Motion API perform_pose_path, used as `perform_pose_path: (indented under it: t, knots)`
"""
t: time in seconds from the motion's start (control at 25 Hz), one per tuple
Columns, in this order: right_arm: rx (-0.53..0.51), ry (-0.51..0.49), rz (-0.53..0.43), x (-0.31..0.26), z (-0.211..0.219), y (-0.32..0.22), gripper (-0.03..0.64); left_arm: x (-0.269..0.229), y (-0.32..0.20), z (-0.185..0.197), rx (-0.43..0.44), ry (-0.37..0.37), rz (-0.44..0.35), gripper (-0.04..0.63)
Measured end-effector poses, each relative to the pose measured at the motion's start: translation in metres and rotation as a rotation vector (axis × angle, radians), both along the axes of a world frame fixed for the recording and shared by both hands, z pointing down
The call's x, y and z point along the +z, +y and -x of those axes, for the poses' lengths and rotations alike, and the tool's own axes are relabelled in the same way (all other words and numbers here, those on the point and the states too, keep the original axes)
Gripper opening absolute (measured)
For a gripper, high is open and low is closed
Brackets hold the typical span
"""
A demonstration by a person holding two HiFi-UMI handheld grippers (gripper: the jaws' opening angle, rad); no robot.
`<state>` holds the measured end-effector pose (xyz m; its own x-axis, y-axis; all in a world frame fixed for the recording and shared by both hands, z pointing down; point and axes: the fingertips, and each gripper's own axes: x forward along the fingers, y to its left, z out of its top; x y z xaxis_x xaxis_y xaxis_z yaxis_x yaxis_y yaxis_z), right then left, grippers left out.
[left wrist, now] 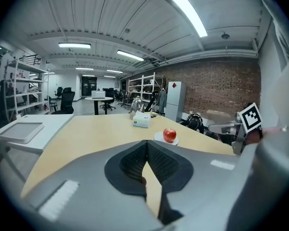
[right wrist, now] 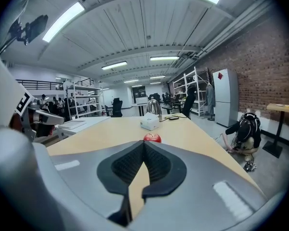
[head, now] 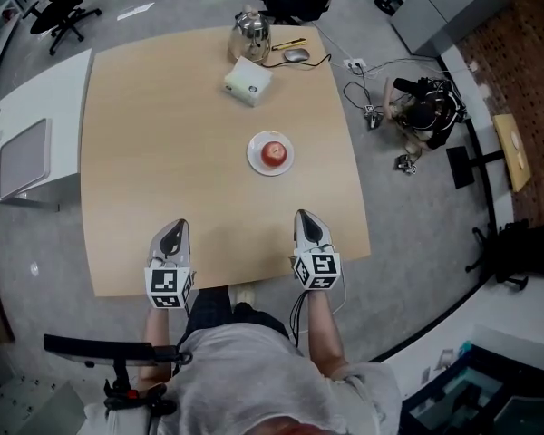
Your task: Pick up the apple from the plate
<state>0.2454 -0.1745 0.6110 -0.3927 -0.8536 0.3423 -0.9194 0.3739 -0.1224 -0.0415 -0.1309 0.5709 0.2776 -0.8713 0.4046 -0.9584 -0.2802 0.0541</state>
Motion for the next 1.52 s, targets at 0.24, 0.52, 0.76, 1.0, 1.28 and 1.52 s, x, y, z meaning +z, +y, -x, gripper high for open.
perform_pose_path:
  t: [0.24,0.52,0.76,1.0,1.28,1.52]
  knots:
    - [-0.037,0.027,0.017,0.019,0.010,-0.032,0.006,0.017,-0.010,0.002,0.010,0.007,0.039,0.018]
    - [-0.058,0.055,0.039,0.044,0.025,-0.071,0.008,0.036,-0.023,0.013,0.002,0.009,0.073,0.018]
    - [-0.080,0.070,0.050,0.056,0.040,-0.095,0.046,0.039,-0.029,0.028,-0.024,0.010,0.082,0.018]
    - [-0.087,0.077,0.089,0.073,0.046,-0.118,0.133,0.050,-0.032,0.035,-0.033,0.012,0.098,0.018]
    - [-0.085,0.084,0.144,0.100,0.051,-0.144,0.247,0.060,-0.040,0.042,-0.038,0.014,0.108,0.018]
    - [-0.078,0.097,0.158,0.111,0.055,-0.160,0.309,0.061,-0.040,0.045,-0.047,0.012,0.118,0.018]
